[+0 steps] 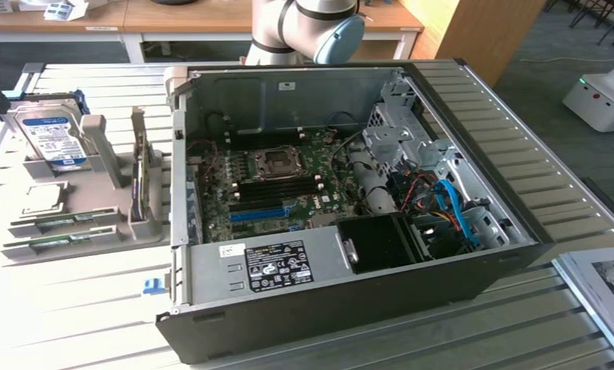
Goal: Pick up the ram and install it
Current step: 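Pick up the ram and move it above insertion slot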
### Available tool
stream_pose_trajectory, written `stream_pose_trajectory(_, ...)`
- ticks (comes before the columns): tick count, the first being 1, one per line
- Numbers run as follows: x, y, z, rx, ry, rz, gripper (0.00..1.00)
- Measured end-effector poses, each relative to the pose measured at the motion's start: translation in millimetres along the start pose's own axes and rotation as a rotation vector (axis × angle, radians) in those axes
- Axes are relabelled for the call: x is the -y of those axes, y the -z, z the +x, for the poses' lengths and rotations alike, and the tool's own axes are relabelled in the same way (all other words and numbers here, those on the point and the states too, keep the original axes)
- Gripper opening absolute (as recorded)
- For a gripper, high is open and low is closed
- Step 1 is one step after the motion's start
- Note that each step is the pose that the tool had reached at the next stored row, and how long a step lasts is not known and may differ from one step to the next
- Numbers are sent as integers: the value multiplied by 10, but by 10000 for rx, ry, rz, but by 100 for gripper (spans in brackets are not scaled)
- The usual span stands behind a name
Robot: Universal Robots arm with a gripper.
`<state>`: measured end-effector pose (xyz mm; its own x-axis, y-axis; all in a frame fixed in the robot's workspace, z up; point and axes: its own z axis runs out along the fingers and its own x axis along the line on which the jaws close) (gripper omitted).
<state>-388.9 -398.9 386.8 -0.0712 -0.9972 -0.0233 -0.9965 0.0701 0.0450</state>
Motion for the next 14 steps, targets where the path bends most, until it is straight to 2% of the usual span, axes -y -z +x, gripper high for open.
stream_pose_trajectory(3,0,0,0,-23,509,-12,10)
stream_pose_trajectory(8,0,0,0,-49,1073,-25,10)
stream_pose_trajectory(14,0,0,0,-51,1108,-26,10)
